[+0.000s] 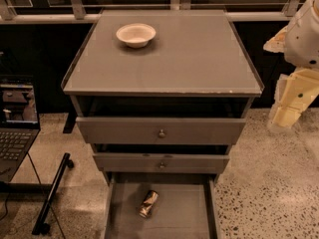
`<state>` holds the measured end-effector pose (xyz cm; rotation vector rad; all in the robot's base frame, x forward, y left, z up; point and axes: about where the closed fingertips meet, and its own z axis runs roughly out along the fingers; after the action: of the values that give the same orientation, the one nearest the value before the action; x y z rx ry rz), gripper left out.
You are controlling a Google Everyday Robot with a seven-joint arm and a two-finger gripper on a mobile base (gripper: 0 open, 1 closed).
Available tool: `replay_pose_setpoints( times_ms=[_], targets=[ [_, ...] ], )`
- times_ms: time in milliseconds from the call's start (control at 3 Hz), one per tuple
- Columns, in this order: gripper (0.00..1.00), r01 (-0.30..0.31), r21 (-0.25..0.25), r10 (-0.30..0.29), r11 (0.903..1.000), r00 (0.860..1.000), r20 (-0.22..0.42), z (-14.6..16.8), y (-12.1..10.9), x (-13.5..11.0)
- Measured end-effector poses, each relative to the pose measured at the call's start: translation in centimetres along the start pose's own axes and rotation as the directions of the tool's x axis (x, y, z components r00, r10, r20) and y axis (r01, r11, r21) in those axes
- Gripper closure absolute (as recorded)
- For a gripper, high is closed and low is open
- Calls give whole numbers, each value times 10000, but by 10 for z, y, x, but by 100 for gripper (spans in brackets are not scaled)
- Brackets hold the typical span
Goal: Pick orange can from bottom drawer and place on counter
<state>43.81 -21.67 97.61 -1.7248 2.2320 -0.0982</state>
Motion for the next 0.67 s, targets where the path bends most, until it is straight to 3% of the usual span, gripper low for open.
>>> replay_pose_setpoints(
  times_ms=[333,667],
  targets=[
    [0,2,21,-2,10000,10000,10,0,0,0],
    [0,-408,349,383,9986,9969,694,5,2,-6]
  ],
)
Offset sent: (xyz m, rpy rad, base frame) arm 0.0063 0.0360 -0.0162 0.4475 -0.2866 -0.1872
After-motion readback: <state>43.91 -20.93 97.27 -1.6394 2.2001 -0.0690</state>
